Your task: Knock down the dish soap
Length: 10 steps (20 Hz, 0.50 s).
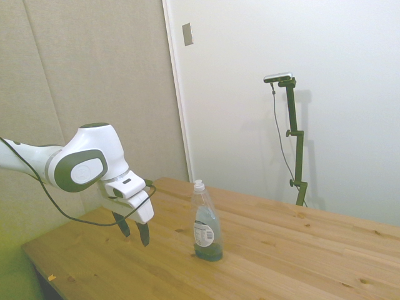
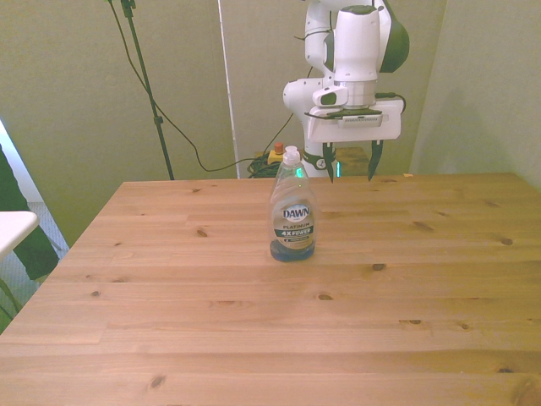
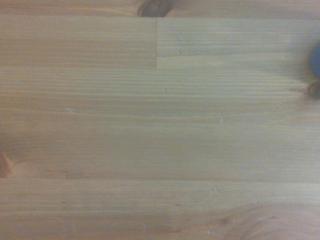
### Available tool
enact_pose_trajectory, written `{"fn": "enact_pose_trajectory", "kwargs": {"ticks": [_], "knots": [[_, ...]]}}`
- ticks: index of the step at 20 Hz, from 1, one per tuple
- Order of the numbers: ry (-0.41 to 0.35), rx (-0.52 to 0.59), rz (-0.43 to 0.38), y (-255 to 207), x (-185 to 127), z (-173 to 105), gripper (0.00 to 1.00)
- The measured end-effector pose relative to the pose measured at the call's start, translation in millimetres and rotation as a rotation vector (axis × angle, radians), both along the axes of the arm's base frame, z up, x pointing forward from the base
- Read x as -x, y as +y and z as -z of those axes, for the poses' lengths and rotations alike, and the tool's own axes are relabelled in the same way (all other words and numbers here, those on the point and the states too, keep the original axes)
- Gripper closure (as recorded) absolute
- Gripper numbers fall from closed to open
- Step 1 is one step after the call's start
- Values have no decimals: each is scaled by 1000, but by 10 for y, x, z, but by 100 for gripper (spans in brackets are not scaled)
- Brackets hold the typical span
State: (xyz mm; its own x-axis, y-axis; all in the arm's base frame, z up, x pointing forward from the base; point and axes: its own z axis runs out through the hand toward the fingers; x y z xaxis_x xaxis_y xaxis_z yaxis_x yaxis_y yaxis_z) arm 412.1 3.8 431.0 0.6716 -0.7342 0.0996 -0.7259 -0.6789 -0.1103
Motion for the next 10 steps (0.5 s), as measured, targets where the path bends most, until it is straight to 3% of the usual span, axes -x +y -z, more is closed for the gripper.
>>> {"fn": "enact_pose_trajectory", "kwargs": {"ticks": [4,5,10], "knots": [[-29,31,6,-94,-26,-51,0],[-40,41,21,-197,-39,-96,100],[-105,74,122,-817,-140,-389,100]]}}
